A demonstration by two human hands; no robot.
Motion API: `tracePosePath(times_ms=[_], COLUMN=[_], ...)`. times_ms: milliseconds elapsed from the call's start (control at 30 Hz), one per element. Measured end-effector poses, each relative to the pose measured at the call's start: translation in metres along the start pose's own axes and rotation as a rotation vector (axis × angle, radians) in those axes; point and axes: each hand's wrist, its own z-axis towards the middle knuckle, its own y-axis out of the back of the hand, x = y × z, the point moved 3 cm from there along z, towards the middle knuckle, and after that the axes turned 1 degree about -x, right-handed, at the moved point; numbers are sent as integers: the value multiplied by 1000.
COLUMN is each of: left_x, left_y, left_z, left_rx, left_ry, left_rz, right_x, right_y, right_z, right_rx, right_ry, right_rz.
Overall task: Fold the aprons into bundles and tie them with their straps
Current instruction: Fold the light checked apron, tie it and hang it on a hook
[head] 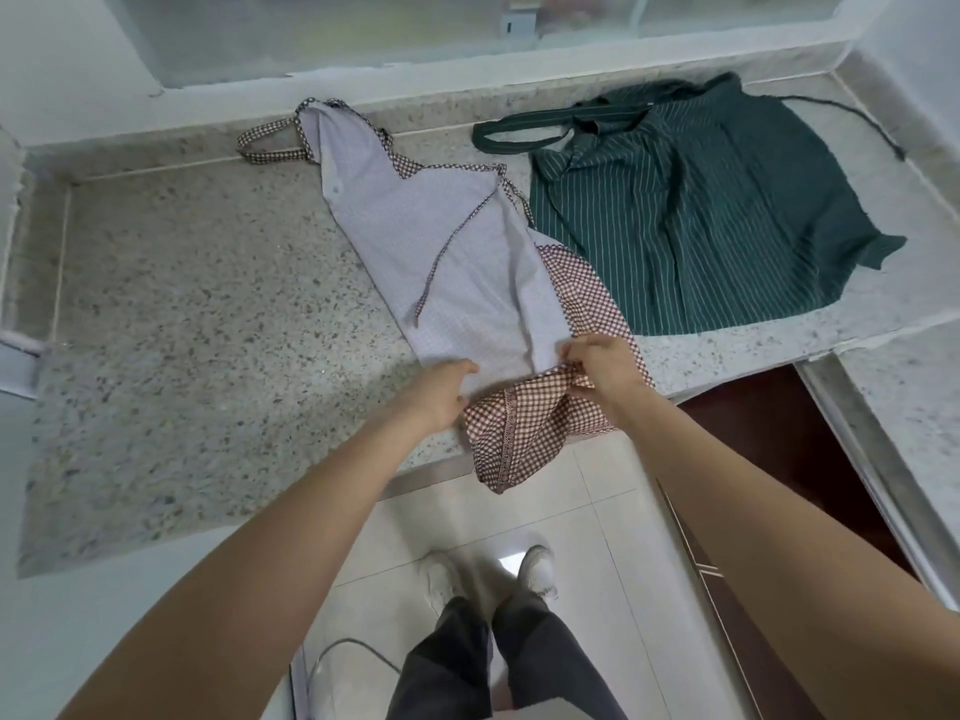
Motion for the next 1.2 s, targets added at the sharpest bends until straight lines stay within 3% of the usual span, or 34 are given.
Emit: tracePosePath(times_ms=[233, 300, 433, 533, 633, 900, 1067, 1133, 1200], left_x=[-7, -12, -18, -22, -26, -25, -17, -18, -22], left_y=[-10, -12, -15, -15, -19, -33, -36, -37, -38], left_z=[3, 2, 2, 5, 3, -2, -10, -10, -8], left_rx=[15, 12, -35, -25, -59, -66, -30, -25, -24], left_ry=[75, 117, 174, 208, 222, 307, 332, 343, 355], left_rz=[298, 331, 340, 358, 395, 389, 455, 456, 463], right_x=[-6, -7, -10, -21, -30, -23, -32, -37, -44], right_y=[8, 18, 41, 36, 27, 68, 95, 89, 79], right_z=[6, 11, 21, 21, 22, 29, 36, 29, 24], right_rx=[55, 65, -109, -39, -16, 0, -235, -148, 5], right_ry=[66, 60, -47, -133, -58, 11, -13, -124, -187], right_rz=[-246, -324, -313, -361, -529, -408, -98, -51, -200])
